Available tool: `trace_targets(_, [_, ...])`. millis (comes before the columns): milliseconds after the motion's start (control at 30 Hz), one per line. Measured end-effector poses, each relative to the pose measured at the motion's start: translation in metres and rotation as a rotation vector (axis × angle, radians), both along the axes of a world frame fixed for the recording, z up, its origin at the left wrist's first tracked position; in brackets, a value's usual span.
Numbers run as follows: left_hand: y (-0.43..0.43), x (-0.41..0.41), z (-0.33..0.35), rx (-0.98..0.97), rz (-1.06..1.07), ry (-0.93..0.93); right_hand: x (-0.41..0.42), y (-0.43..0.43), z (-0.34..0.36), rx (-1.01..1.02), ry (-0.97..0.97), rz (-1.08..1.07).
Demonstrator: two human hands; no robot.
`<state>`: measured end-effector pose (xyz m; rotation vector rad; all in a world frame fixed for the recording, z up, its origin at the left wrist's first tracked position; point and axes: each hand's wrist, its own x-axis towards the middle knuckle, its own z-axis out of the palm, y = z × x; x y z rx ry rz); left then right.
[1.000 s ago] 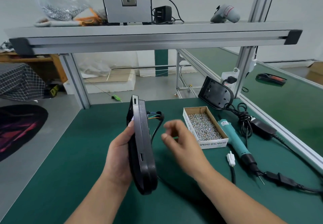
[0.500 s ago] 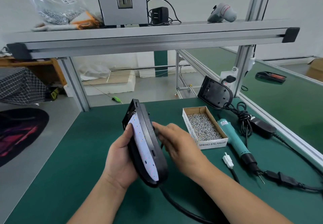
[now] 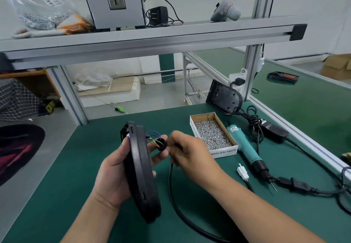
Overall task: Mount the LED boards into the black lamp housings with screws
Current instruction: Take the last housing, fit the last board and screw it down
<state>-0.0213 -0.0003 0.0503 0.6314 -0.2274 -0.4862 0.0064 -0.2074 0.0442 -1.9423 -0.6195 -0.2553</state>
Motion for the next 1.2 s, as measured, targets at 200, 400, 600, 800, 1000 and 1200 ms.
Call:
trace_targets(200, [-0.011, -0.002, -0.003, 0.120, 0.178, 0.033, 0.002, 0.003, -0.005, 0.013, -0.025, -0.078])
trace_targets(400, [-0.021, -0.005, 0.004, 0.156, 0.375, -0.040, 0.008, 0.009, 0.002, -0.005, -0.111, -0.142])
trace_targets(600, [-0.023, -0.009, 0.009, 0.157, 0.364, -0.089, 0.014, 0.004, 0.003, -0.036, -0.115, -0.159])
trace_targets(800, [-0.016, -0.007, -0.001, 0.149, 0.348, -0.104, 0.016, 0.003, 0.002, -0.026, -0.109, -0.153])
trace_targets(1000, [-0.012, -0.001, -0.004, 0.054, 0.155, 0.009, 0.017, -0.003, -0.006, 0.011, -0.154, -0.209])
trace_targets(1200, [-0.017, -0.002, -0.013, 0.153, 0.225, -0.024, 0.015, -0.006, 0.001, -0.033, -0.272, -0.223])
